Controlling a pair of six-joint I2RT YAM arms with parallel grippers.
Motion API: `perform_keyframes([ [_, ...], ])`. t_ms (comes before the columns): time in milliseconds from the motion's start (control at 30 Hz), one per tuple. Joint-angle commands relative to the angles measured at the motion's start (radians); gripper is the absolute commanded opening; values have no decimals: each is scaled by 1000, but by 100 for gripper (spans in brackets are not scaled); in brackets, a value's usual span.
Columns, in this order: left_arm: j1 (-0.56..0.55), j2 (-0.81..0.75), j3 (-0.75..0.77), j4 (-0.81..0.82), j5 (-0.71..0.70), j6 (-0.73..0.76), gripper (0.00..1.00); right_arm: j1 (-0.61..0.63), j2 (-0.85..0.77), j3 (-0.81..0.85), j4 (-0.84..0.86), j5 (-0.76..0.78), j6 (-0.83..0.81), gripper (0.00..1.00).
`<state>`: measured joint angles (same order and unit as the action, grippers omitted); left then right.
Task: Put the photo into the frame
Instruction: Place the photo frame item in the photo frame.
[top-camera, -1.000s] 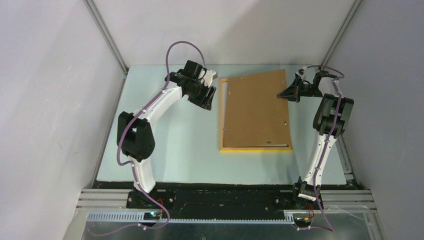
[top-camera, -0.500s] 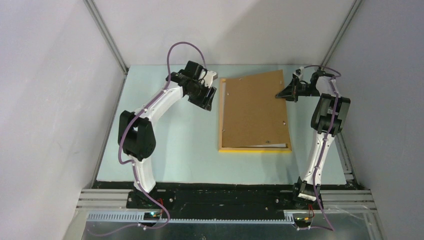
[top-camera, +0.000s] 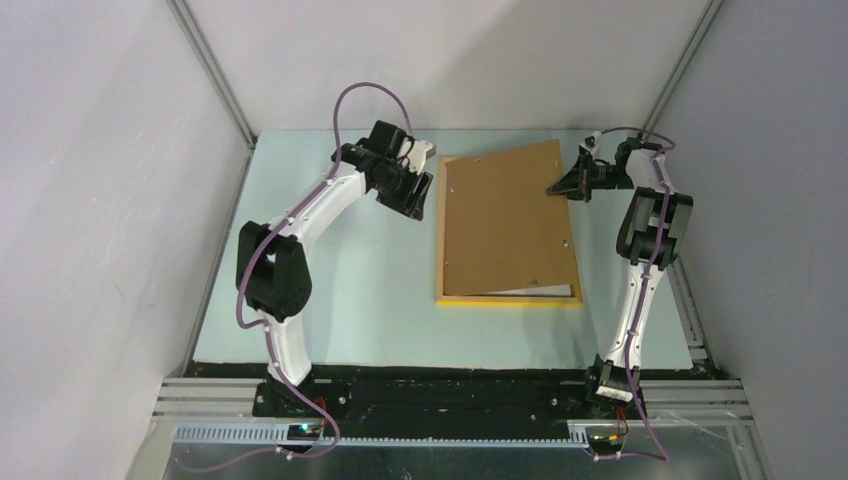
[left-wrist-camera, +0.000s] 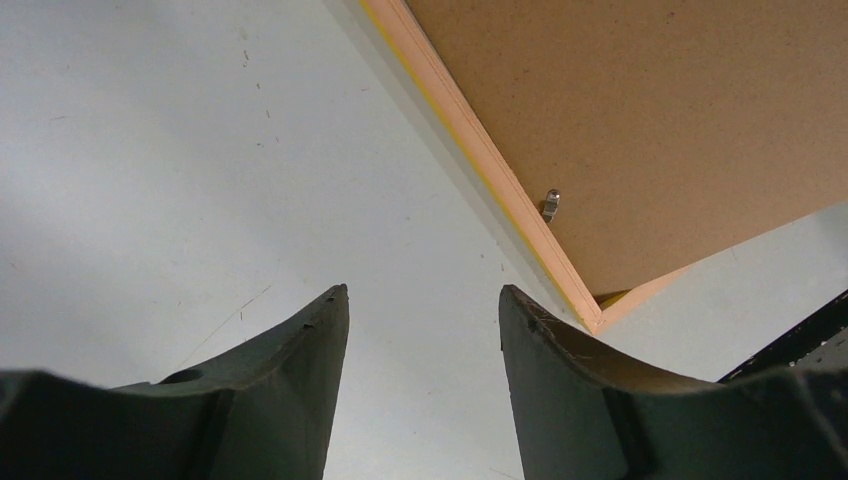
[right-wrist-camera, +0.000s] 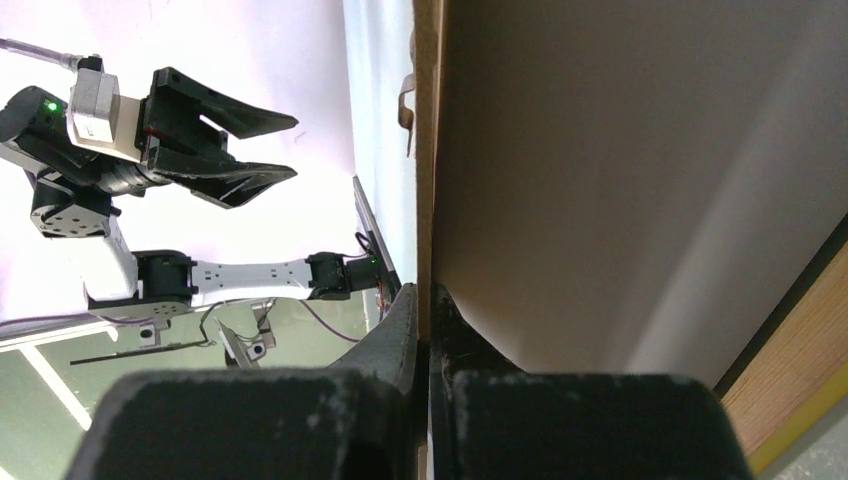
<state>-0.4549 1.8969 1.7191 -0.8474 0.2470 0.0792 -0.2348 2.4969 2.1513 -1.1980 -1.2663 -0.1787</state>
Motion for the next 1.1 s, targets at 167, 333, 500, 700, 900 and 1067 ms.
perform_keyframes([
  [167,2,2,41,9,-8,1,62,24,6,52,-45,-54,-3,0],
  [333,2,5,40,9,-8,3,62,30,11,54,-32,-48,7,0],
  [500,2,8,40,8,-8,5,62,34,19,59,-20,-43,19,0],
  [700,2,11,39,8,-7,3,62,39,38,70,-8,-38,32,0],
  [900,2,24,40,8,-4,-2,62,46,45,67,9,-24,37,0],
  [1067,1,41,46,8,-1,-11,62,46,42,54,44,1,56,0],
])
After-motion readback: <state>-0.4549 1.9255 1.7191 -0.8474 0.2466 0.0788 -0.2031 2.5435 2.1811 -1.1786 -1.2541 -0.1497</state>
